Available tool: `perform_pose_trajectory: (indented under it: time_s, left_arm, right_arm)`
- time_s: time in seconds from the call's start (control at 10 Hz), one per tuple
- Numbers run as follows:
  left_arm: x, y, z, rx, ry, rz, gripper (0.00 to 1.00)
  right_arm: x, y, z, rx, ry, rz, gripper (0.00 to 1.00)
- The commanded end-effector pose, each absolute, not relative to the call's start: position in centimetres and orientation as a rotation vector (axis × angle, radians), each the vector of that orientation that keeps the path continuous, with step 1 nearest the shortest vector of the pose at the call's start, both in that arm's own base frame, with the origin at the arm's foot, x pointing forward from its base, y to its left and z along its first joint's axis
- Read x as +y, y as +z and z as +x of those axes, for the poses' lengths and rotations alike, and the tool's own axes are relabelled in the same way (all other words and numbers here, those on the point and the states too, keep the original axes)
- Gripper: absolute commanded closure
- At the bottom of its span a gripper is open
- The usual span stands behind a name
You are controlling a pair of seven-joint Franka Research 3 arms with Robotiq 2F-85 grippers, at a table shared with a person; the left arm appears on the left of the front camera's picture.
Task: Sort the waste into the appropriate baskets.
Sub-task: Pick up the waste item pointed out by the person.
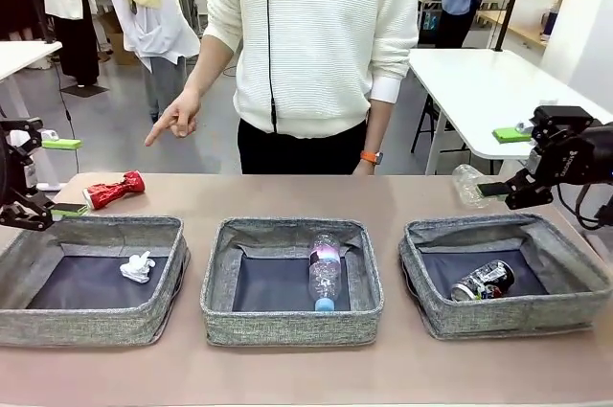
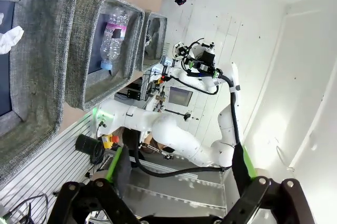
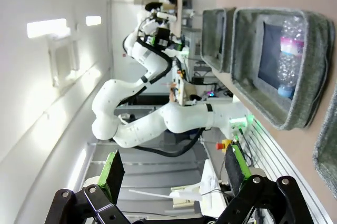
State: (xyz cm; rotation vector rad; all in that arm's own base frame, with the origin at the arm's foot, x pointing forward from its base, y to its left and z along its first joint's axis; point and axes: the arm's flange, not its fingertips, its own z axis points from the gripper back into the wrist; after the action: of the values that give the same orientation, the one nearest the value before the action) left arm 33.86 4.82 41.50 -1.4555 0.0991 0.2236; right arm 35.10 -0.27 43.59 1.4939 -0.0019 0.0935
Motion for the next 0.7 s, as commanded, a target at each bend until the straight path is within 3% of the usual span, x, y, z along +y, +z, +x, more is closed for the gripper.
perform_pose_trajectory:
  time_s: [0.0,0.1,0.4,0.5,0.6]
  left_arm:
    - [3.7,42.3,33.0,-0.072,0.071,-1.221,0.00]
    - [2.9,42.4,34.8,-0.134,0.061,-1.003,0.00]
    - [2.9,42.9,43.5,-0.293,0.204,-0.057,0.00]
    - [2.6,43.0,45.2,-0.312,0.234,0.167,0.00]
    - [2.0,43.5,45.8,-0.375,0.193,0.276,0.00]
  right_arm:
    - [-0.4,43.7,35.1,-0.010,0.113,1.510,0.00]
    - [-0.4,43.7,35.1,-0.010,0.113,1.510,0.00]
    - [-0.4,43.7,35.1,-0.010,0.113,1.510,0.00]
    - [-0.4,43.7,35.1,-0.010,0.113,1.510,0.00]
    - [-0.4,43.7,35.1,-0.010,0.113,1.510,0.00]
